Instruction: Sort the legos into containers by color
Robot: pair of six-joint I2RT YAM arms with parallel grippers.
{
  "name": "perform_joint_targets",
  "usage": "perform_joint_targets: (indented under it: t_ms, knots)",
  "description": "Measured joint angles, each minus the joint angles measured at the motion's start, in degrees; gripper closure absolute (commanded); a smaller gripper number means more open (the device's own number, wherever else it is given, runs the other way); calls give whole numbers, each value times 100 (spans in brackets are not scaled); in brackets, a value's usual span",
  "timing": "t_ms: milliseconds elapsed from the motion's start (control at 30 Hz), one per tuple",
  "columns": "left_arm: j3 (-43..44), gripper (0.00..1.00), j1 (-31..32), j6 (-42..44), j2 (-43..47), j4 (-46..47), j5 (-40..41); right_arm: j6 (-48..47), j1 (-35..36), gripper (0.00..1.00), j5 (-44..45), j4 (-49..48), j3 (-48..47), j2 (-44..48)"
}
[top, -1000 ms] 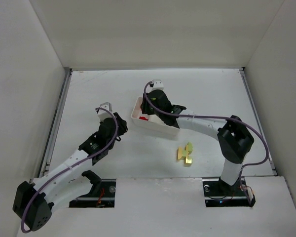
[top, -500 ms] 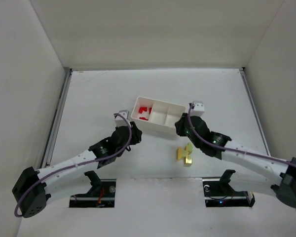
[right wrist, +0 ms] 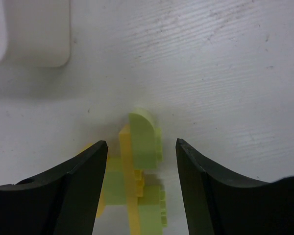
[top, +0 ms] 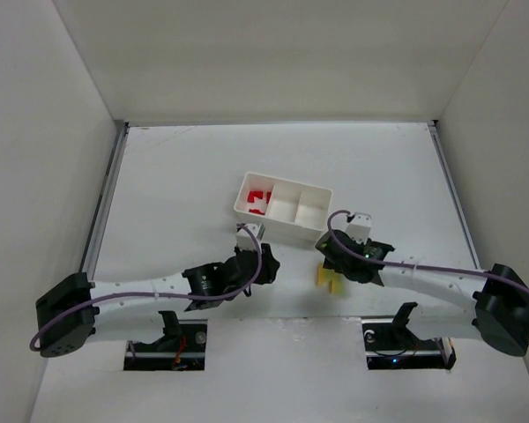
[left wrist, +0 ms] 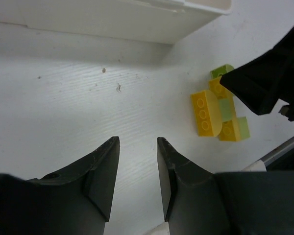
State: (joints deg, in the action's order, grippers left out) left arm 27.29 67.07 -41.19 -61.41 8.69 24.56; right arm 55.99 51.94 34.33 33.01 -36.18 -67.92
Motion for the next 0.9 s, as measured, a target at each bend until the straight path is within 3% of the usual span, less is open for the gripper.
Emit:
perform_joint_targets:
  t_ms: [300,600,800,900]
  knots:
    - [-55,63,354,-57,-4,153,144,179,0,47,-61,107,-136,-494]
    - [-50,61,448,-81,-61,223,-15,122,-136,50,-380,-258,-205,-929]
    - [-24,57,494,-87,-356,229,-192,15,-175,72,-516,-522,-205,-1010]
    - [-24,52,485,-151,-409,225,-326,-24,-192,74,-549,-564,-199,-955]
